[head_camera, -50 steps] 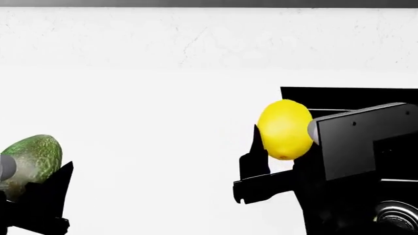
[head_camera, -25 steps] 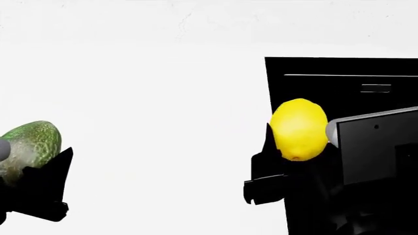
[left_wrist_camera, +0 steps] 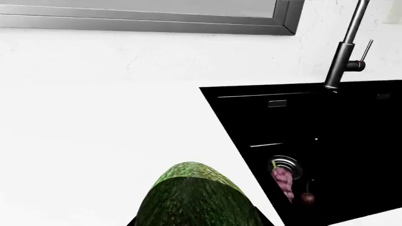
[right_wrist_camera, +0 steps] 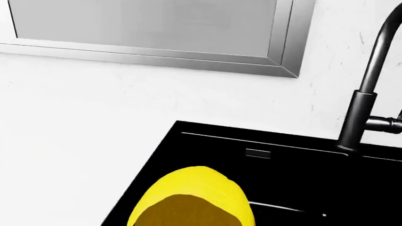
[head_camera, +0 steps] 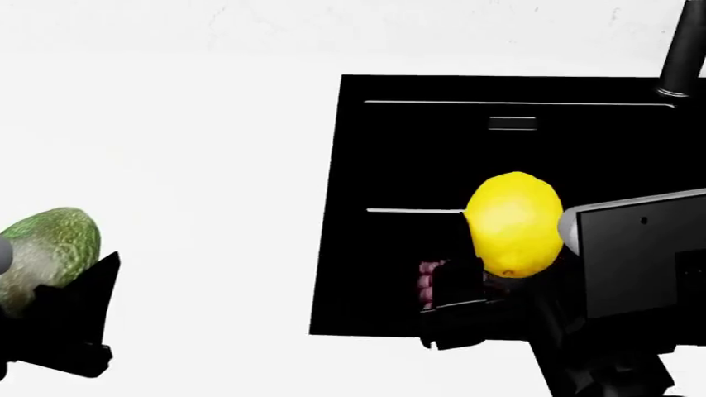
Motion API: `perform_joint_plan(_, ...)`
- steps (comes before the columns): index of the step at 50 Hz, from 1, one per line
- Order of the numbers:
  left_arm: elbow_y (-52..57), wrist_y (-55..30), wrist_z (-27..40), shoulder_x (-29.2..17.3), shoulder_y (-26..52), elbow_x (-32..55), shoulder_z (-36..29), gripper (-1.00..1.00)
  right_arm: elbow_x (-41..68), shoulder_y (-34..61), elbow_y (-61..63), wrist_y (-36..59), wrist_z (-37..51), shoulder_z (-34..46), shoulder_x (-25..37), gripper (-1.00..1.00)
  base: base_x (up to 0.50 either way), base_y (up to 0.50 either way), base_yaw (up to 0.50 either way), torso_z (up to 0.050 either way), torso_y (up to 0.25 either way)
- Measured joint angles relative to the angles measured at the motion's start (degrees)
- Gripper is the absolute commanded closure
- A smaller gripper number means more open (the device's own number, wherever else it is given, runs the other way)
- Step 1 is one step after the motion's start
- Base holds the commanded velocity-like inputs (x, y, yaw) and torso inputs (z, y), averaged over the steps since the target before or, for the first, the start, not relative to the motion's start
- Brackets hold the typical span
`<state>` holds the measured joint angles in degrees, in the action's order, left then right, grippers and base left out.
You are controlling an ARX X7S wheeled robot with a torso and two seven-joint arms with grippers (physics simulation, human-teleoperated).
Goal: There is a mixed pile of frozen fruits and vegetables on the counter. Locate all the frozen vegetables and place the items in a bowl on the counter. Take all the frozen fruits and defrost them in a running sink.
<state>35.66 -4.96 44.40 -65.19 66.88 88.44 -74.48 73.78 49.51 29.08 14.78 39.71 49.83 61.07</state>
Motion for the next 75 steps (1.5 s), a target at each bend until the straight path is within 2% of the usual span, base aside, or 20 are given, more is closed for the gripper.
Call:
perform_joint_plan(11,0.34,-0.07,0.14,-0.26,-0.11,0.03,0.11,1.00,0.08,0.01,0.16,0.16,0.15,-0.04,-0.05,1.00,-0.30,-0.48,0.00,0.000,0.000)
perform_joint_plan(42,0.35,-0.27,0.22,0.00,-0.57,-0.03,0.21,1.00,-1.62,-0.66,1.52,0.39,1.85,-0.60,2.97,1.00,-0.08,-0.42,0.00,0.000,0.000)
perform_joint_plan(75,0.29,0.11,0.20,0.04,-1.63,-0.75,0.22,1.00,-2.02,-2.19,0.97,-0.83,2.34,-1.13,4.14,1.00,-0.22,-0.42,0.00,0.000,0.000)
